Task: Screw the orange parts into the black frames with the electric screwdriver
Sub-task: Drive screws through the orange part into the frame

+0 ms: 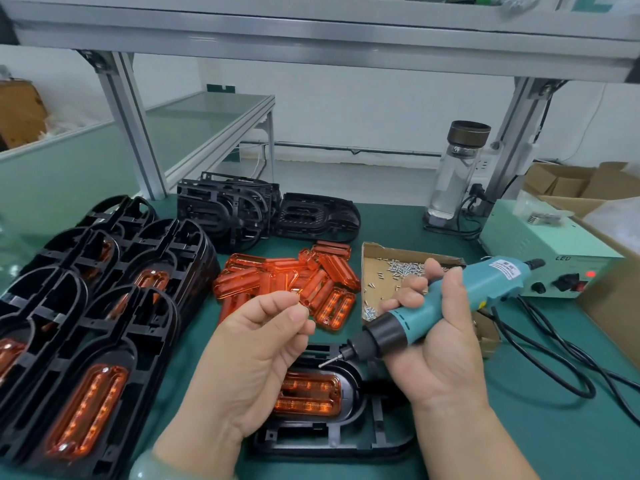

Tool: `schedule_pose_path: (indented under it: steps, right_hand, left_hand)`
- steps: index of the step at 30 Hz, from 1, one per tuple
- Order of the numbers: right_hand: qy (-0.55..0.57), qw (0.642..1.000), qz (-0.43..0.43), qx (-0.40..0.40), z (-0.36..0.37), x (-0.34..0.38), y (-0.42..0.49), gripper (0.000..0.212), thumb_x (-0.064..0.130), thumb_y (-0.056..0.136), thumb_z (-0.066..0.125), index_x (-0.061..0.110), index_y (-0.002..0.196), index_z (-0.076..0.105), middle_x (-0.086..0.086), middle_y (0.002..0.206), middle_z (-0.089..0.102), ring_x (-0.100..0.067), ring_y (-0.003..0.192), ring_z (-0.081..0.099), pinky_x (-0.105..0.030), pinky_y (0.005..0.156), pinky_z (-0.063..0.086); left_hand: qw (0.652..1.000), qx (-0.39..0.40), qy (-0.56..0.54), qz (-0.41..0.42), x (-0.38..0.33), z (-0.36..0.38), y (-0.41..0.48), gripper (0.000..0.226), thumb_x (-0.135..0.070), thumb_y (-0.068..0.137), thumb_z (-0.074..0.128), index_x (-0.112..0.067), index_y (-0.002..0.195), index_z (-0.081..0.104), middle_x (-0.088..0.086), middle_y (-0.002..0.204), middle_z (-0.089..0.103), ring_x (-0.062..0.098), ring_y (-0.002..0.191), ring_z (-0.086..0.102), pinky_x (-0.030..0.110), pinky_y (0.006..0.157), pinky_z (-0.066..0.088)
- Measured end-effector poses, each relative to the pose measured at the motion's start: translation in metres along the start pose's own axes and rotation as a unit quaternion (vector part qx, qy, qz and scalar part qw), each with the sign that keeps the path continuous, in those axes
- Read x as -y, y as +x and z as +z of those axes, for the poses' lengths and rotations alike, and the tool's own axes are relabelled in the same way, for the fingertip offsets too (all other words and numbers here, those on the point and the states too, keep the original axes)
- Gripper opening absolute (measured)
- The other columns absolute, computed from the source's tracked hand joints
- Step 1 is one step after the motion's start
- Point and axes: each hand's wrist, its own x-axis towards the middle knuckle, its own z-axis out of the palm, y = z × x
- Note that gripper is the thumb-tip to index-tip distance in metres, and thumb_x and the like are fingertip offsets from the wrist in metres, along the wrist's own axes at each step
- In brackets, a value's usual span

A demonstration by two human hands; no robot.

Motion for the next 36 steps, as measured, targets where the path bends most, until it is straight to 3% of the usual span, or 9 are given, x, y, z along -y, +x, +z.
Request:
schedule_pose_path:
  steps: [6,11,19,31,36]
  right_hand:
    - [0.010,0.999,-0.044,-0.017,0.001,0.002,-0.001,0.025,0.039,0.075,0.064,0.027,0.093,0.056,0.009,0.068,0.053,-0.003,0.050,0.049,-0.018,0.056,0.048]
    - [0.020,0.997,-0.070,-0.036,0.001,0.005,0.000,0.026,0.040,0.074,0.067,0.027,0.093,0.056,0.009,0.070,0.054,-0.004,0.054,0.050,-0.019,0.059,0.049]
    - [0.018,0.995,-0.083,-0.045,0.001,0.008,0.000,0.026,0.040,0.076,0.069,0.027,0.094,0.055,0.010,0.071,0.054,-0.004,0.054,0.051,-0.019,0.059,0.048]
    - [-0.017,0.995,-0.097,-0.030,0.002,0.007,-0.004,0.023,0.042,0.082,0.065,0.027,0.096,0.054,0.010,0.070,0.052,-0.003,0.053,0.049,-0.018,0.059,0.048]
    - [-0.014,0.995,-0.096,-0.023,0.002,0.007,-0.004,0.024,0.041,0.077,0.066,0.027,0.093,0.054,0.010,0.071,0.052,-0.003,0.053,0.048,-0.018,0.058,0.047]
  left_hand:
    - [1.000,0.004,-0.004,-0.015,0.002,-0.004,-0.009,0.021,-0.003,0.063,0.067,-0.017,0.076,0.077,0.004,0.069,0.065,0.013,0.060,0.064,0.019,0.053,0.053]
    - [0.996,-0.002,0.011,-0.083,0.005,-0.002,-0.010,0.011,-0.013,0.065,0.067,-0.012,0.071,0.076,0.007,0.066,0.066,0.012,0.054,0.062,0.018,0.044,0.050]
    - [0.986,0.034,0.007,-0.161,0.010,-0.001,-0.009,0.022,-0.013,0.068,0.064,-0.003,0.087,0.066,0.011,0.069,0.067,0.015,0.055,0.064,0.019,0.045,0.051]
    - [0.983,0.063,0.007,-0.170,0.011,-0.003,-0.009,0.012,-0.012,0.067,0.064,-0.008,0.070,0.075,0.012,0.072,0.068,0.016,0.057,0.066,0.019,0.046,0.052]
    - [0.984,0.063,0.015,-0.166,0.011,-0.003,-0.010,0.013,-0.013,0.066,0.065,-0.006,0.075,0.073,0.013,0.070,0.067,0.016,0.055,0.065,0.019,0.044,0.051]
